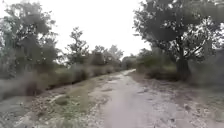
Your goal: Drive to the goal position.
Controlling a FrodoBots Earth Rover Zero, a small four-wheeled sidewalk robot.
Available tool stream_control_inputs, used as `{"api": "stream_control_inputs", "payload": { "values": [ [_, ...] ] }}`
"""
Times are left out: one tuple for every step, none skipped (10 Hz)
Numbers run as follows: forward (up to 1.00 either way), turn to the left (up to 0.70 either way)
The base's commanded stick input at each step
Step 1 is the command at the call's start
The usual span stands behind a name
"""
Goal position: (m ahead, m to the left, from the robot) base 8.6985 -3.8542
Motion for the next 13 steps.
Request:
{"api": "stream_control_inputs", "payload": {
  "values": [
    [0.70,0.00],
    [0.70,0.00],
    [0.70,0.00],
    [0.70,0.00],
    [0.70,0.00],
    [0.70,0.00],
    [0.70,0.00],
    [0.70,0.00],
    [0.70,0.00],
    [0.70,0.00],
    [0.70,0.00],
    [0.70,0.00],
    [0.70,0.00]
  ]
}}
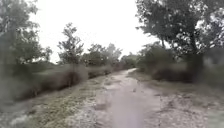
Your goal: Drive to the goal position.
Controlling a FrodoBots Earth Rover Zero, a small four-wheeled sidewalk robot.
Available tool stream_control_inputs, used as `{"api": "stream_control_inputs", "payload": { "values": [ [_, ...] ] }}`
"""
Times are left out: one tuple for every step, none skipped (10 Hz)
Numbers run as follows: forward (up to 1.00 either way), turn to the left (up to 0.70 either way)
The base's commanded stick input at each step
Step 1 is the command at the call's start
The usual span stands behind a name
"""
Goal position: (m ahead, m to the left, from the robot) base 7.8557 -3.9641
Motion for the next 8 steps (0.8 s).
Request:
{"api": "stream_control_inputs", "payload": {
  "values": [
    [0.70,0.00],
    [0.70,0.00],
    [0.70,0.00],
    [0.70,0.00],
    [0.70,0.00],
    [0.70,0.00],
    [0.70,0.00],
    [0.70,0.00]
  ]
}}
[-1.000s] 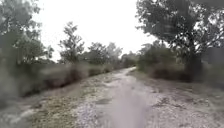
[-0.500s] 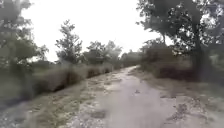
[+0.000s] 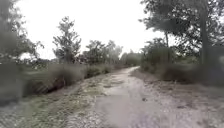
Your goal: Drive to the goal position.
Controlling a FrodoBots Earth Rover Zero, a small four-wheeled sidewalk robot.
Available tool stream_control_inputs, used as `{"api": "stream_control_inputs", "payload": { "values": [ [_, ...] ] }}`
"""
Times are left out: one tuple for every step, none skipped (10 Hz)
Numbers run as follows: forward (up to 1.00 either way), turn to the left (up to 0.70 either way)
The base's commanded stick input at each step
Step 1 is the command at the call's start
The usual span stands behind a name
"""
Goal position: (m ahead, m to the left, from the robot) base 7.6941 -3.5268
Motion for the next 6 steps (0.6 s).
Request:
{"api": "stream_control_inputs", "payload": {
  "values": [
    [0.70,0.00],
    [0.70,0.00],
    [0.70,0.00],
    [0.70,0.00],
    [0.70,0.00],
    [0.70,0.00]
  ]
}}
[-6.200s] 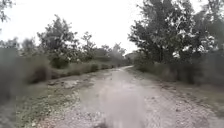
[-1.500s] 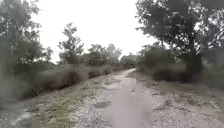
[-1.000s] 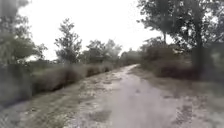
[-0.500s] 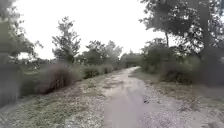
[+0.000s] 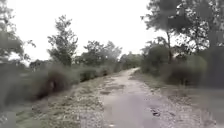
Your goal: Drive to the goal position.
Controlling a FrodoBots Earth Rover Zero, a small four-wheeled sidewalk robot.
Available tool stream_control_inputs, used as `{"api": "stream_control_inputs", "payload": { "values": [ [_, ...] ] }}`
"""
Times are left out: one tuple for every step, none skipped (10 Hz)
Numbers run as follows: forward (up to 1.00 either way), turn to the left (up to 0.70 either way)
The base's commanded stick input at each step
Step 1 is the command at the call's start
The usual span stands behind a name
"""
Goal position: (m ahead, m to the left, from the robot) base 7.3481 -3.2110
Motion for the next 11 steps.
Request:
{"api": "stream_control_inputs", "payload": {
  "values": [
    [0.70,-0.09],
    [0.70,-0.35],
    [0.70,-0.35],
    [0.70,-0.01],
    [0.70,0.00],
    [0.70,0.00],
    [0.70,0.00],
    [0.70,0.00],
    [0.70,0.00],
    [0.70,0.00],
    [0.70,0.00]
  ]
}}
